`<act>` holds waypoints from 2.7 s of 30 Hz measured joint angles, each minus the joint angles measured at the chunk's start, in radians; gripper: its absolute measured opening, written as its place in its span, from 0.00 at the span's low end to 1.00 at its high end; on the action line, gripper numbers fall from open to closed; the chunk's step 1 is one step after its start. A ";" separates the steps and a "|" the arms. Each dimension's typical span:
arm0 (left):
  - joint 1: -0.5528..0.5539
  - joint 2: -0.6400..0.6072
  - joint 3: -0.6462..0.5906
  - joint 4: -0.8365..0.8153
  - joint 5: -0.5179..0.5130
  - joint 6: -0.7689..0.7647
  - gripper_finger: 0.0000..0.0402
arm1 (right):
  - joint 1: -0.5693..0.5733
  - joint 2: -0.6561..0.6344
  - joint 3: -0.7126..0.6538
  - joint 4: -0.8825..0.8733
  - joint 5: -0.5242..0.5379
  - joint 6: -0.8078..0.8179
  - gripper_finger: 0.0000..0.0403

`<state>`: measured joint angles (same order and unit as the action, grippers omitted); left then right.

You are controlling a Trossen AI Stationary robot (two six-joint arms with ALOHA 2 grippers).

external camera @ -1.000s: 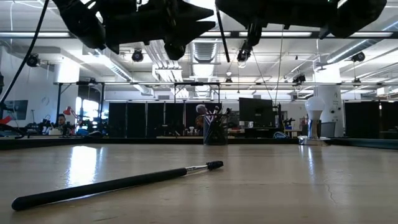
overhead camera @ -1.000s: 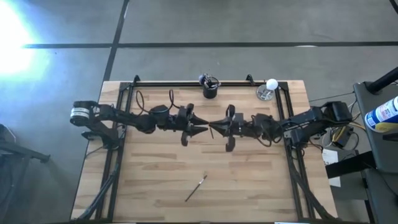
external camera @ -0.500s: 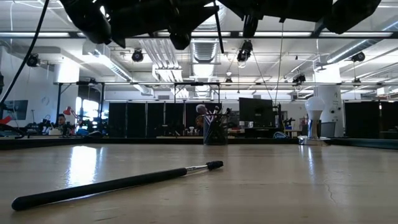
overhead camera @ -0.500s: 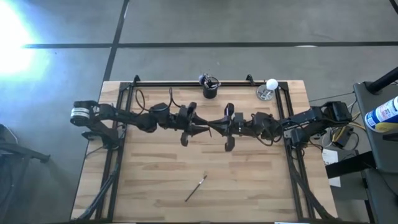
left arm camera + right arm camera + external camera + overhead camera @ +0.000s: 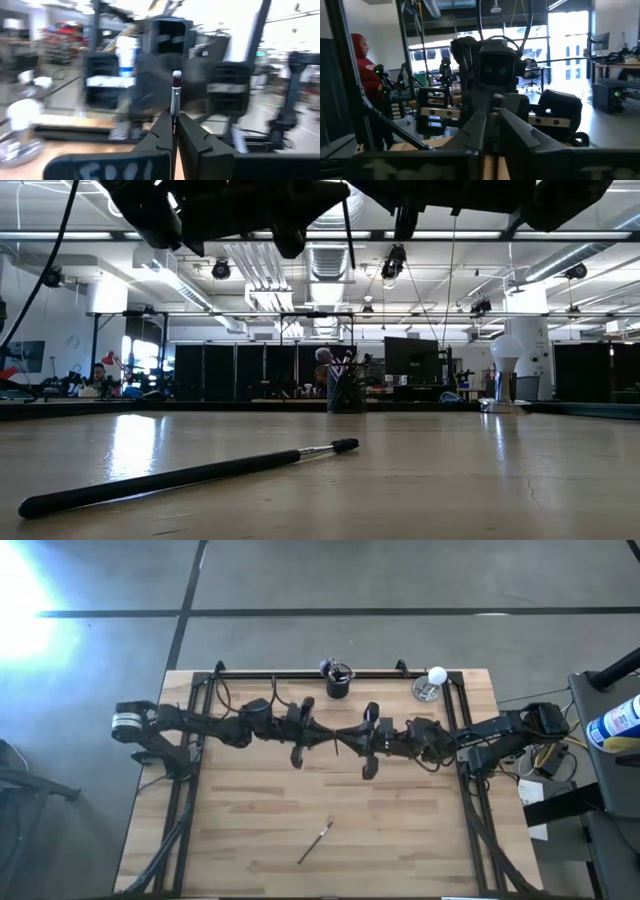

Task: Put items in baskets/containers
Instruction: Put the black eyeshadow brush into the black pen holder, then put the black brow brush into the black pen holder

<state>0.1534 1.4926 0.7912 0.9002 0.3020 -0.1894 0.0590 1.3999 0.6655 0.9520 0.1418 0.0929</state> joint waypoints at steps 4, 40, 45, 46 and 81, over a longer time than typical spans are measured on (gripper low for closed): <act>0.078 -0.007 -0.003 -0.030 -0.016 0.004 0.01 | 0.003 -0.076 -0.002 -0.121 0.062 -0.003 0.20; 0.525 0.562 0.426 -0.088 0.086 0.136 0.01 | 0.002 -0.096 -0.027 -0.236 0.097 -0.093 0.02; 0.529 0.586 0.426 -0.089 0.090 0.142 0.01 | 0.002 -0.096 -0.027 -0.236 0.097 -0.097 0.02; 0.530 0.589 0.426 -0.089 0.090 0.144 0.01 | 0.002 -0.096 -0.027 -0.235 0.097 -0.097 0.02; 0.287 0.015 -0.158 -0.330 0.009 0.159 0.01 | 0.002 -0.003 -0.030 -0.564 0.006 0.020 0.02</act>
<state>0.4403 1.5079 0.6333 0.5701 0.3114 -0.0305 0.0605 1.3969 0.6357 0.3883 0.1479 0.1127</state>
